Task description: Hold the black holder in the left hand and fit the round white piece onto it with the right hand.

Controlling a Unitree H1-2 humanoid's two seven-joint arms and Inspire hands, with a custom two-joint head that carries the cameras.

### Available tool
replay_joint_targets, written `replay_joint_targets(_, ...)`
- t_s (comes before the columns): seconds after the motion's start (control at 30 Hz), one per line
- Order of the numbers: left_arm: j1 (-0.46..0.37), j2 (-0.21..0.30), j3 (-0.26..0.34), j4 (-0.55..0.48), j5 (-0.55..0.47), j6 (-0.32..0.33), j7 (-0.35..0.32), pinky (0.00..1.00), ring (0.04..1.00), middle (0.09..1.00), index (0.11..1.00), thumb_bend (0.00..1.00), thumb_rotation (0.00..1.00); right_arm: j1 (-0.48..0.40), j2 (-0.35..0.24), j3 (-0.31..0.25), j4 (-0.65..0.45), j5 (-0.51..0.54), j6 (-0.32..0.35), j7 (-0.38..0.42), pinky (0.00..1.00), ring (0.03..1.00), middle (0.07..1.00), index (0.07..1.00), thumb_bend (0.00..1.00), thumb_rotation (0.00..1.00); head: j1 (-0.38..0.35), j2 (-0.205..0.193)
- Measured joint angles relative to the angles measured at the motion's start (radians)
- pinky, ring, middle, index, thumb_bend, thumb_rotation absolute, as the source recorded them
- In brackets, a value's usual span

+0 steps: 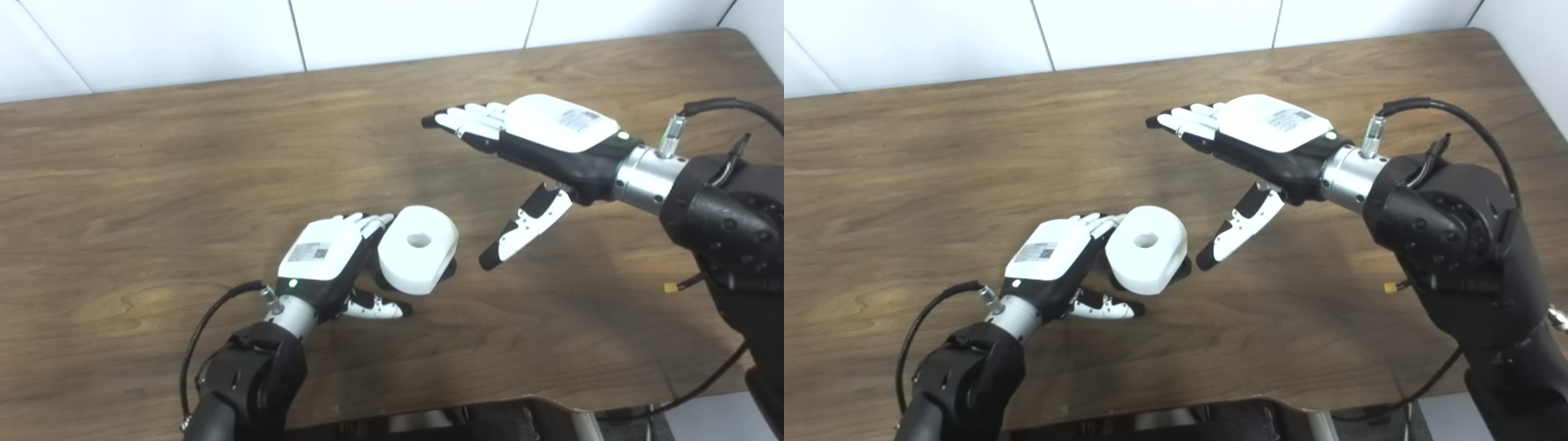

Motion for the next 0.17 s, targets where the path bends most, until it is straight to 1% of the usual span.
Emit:
replay_joint_targets(0.1,0.005,0.010,0.038,-0.007,-0.040,-0.001,0.000,0.92,0.928,0.927,0.939,0.87,0.31,-0.001,0.000,0.000,0.012,0.000,0.000,-0.001,0.99,1.000,0.998,0.996,1.00,0.53,0.002,-0.002)
replay_joint_targets(0.17,0.011,0.021,0.070,-0.016,-0.076,-0.002,0.005,0.89,0.919,0.930,0.938,0.89,0.30,-0.001,-0.001,0.000,0.015,0.001,0.000,-0.001,0.99,1.000,0.997,0.997,1.00,0.53,0.006,-0.005)
